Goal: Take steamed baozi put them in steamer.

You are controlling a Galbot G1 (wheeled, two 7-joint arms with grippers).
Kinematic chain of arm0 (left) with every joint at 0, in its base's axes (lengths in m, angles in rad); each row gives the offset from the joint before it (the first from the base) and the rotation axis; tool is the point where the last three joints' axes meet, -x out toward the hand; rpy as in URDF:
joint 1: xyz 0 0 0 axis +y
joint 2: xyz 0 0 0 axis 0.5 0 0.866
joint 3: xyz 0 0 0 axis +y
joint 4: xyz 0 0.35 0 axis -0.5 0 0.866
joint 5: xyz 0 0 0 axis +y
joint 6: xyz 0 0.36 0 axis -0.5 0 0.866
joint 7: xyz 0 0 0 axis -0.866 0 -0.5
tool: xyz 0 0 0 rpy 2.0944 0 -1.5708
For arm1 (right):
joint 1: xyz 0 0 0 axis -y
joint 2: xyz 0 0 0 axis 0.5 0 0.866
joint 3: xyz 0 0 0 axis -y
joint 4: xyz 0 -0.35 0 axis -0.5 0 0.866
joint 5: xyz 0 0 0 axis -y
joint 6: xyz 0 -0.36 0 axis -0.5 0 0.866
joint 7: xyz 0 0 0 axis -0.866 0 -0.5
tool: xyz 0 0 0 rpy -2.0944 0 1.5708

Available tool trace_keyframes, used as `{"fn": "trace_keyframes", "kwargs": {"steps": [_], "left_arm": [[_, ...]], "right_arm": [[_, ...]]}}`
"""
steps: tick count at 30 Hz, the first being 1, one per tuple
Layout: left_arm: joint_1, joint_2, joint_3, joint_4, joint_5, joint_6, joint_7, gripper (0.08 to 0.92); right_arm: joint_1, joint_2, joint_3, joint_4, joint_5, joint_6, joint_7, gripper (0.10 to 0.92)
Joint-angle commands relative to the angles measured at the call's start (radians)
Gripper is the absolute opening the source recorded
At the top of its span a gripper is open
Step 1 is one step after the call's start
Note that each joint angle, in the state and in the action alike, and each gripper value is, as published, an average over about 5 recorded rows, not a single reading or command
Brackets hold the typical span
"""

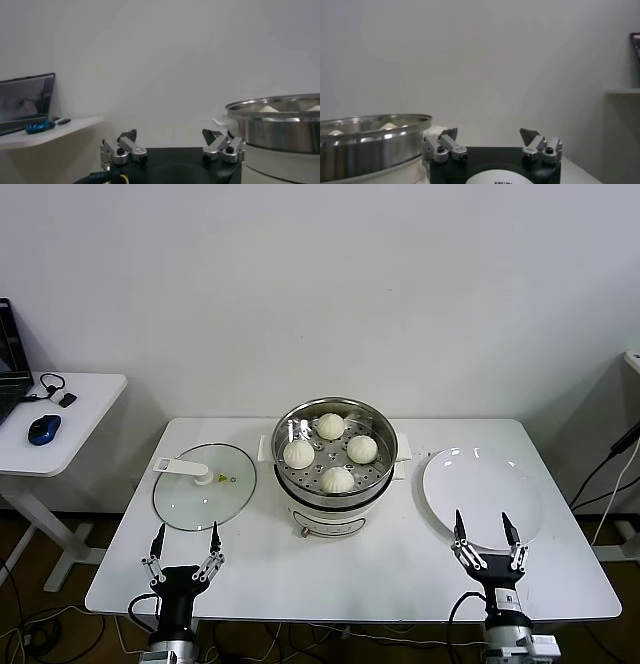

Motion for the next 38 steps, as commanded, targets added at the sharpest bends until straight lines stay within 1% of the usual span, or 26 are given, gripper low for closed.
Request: {"fn": "trace_keyframes", "kwargs": {"steps": [1, 10, 38], "left_arm": [[0.004, 0.0, 0.006, 0.0, 0.009, -0.001, -0.001, 0.823], [0.009, -0.001, 0.014, -0.005, 0.014, -0.003, -0.002, 0.823], [0.003, -0.003, 0.014, -0.004, 0.014, -0.006, -0.002, 0.823]], "right_arm": [[-0.095, 0.076, 0.02, -0.004, -0.038, 0.082, -0.003, 0.823], [-0.082, 0.084, 0.015, -0.002, -0.068, 0.087, 0.001, 0.823], [-0.099, 0.078, 0.001, -0.009, -0.07, 0.097, -0.003, 0.823]]}}
